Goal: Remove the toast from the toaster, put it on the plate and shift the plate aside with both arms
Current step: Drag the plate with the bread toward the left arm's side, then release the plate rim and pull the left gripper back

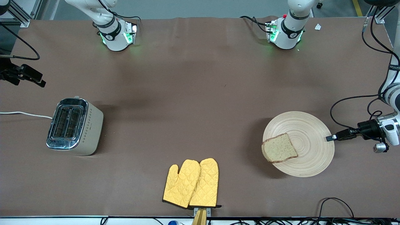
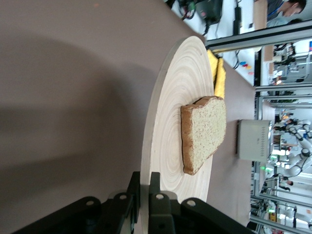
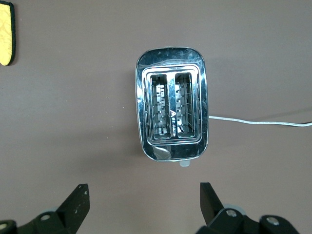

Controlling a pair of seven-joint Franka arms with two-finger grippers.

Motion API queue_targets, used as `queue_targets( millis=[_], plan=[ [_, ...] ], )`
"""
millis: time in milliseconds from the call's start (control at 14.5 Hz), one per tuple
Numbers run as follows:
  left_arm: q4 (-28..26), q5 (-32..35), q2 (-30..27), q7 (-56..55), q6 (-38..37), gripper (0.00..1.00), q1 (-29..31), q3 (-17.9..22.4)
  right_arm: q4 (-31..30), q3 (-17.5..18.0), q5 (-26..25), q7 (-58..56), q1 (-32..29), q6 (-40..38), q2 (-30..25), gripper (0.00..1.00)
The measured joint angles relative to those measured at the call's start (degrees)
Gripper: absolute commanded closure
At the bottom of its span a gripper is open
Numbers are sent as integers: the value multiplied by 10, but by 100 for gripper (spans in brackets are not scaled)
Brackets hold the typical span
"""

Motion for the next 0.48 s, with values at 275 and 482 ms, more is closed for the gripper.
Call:
queue_targets(
  millis=[275,482],
  plan=[
    [0,38,27,10,-24,100,31,0,0,0,0,0,0,0,0,0],
    [0,41,60,23,-37,100,41,1,0,0,0,0,0,1,0,0]
  ],
)
